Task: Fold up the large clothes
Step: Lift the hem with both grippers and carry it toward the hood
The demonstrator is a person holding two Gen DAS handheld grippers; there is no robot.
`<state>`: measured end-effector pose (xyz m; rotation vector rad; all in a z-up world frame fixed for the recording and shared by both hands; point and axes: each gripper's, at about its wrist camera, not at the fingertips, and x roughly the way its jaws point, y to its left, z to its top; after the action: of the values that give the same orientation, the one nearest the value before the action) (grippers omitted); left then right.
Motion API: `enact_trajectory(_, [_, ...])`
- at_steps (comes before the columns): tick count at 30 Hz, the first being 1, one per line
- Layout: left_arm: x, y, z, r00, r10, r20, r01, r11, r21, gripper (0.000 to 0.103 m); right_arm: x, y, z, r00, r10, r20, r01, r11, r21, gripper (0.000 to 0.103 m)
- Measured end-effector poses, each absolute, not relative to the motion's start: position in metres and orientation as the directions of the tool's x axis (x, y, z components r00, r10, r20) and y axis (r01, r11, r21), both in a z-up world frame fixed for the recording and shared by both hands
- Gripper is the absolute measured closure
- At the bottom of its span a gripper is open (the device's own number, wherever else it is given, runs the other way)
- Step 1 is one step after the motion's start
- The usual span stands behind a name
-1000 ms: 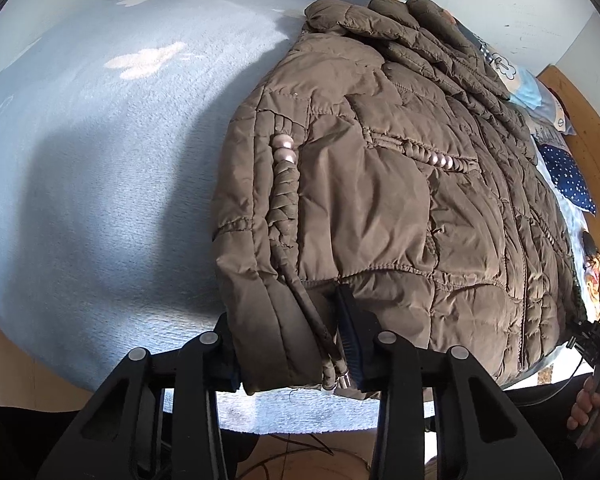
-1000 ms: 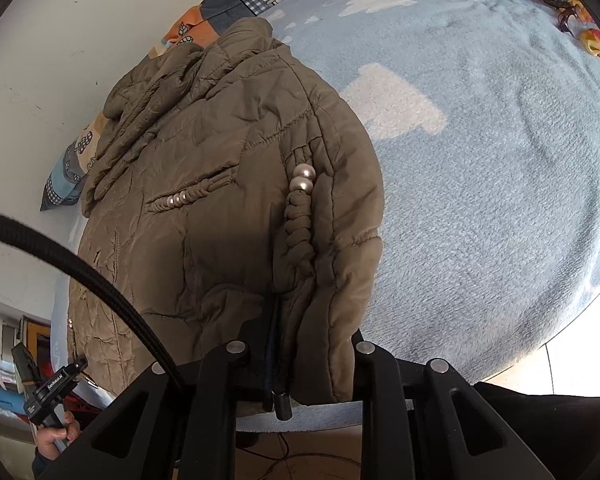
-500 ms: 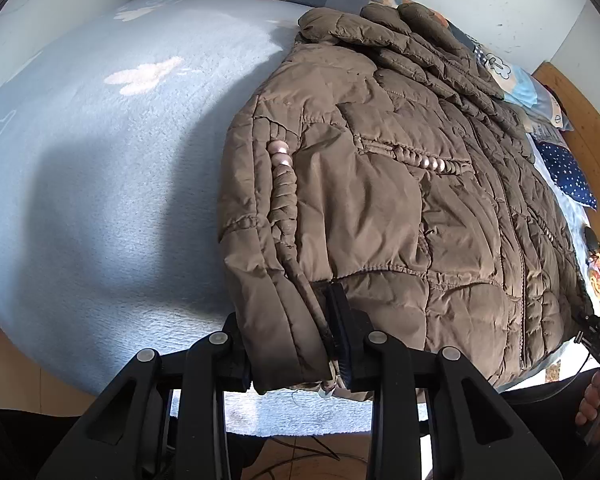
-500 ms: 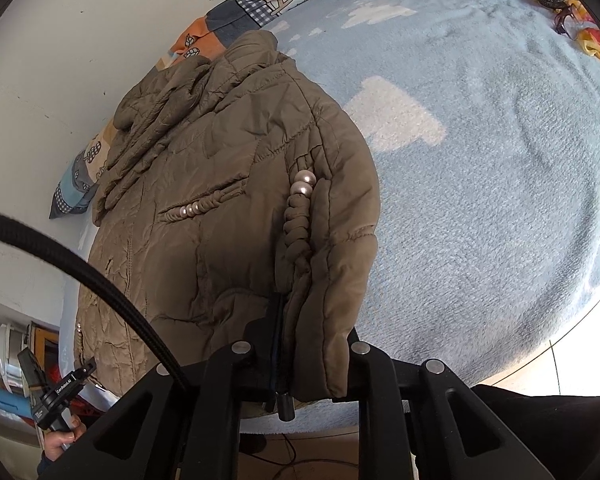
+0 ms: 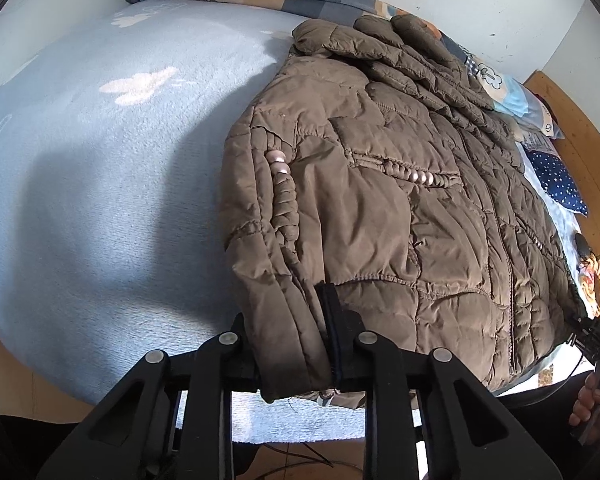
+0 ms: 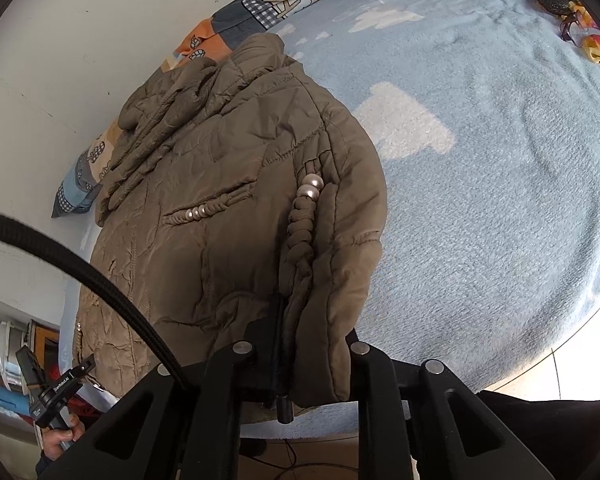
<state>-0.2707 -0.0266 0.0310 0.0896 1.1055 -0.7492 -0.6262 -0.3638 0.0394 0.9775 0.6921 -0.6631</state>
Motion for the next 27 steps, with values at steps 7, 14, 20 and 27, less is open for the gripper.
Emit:
enact_trajectory(7, [-0.286,-0.024,0.055,0.349,-0.511,-0.785,0.630,0.749,-0.208,0.084,-0.635,-0.353,0.065,0.673,-0.259,-0.693,0.714,0.472,0.517,0.089])
enact_trajectory(14, [-0.305,-0.022,0.078,0.444,-0.526,-0.725,0.659,0.740,-0.133,0.085,-0.642,-0.334,0.093,0.712,-0.318,-0.625,0.674,0.560,0.482,0.091])
enact_trajectory(20, [-0.311,-0.013,0.086,0.447,-0.546,-0.709,0.662,0.735,-0.149,0.085,-0.649,-0.327,0.103,0.726,-0.334,-0.601,0.662,0.573,0.482,0.091])
enact_trajectory(27, [-0.302,-0.015,0.085,0.438,-0.550,-0.711,0.663,0.732,-0.157,0.085,-0.655,-0.325,0.106,0.740,-0.329,-0.586,0.652,0.565,0.506,0.091])
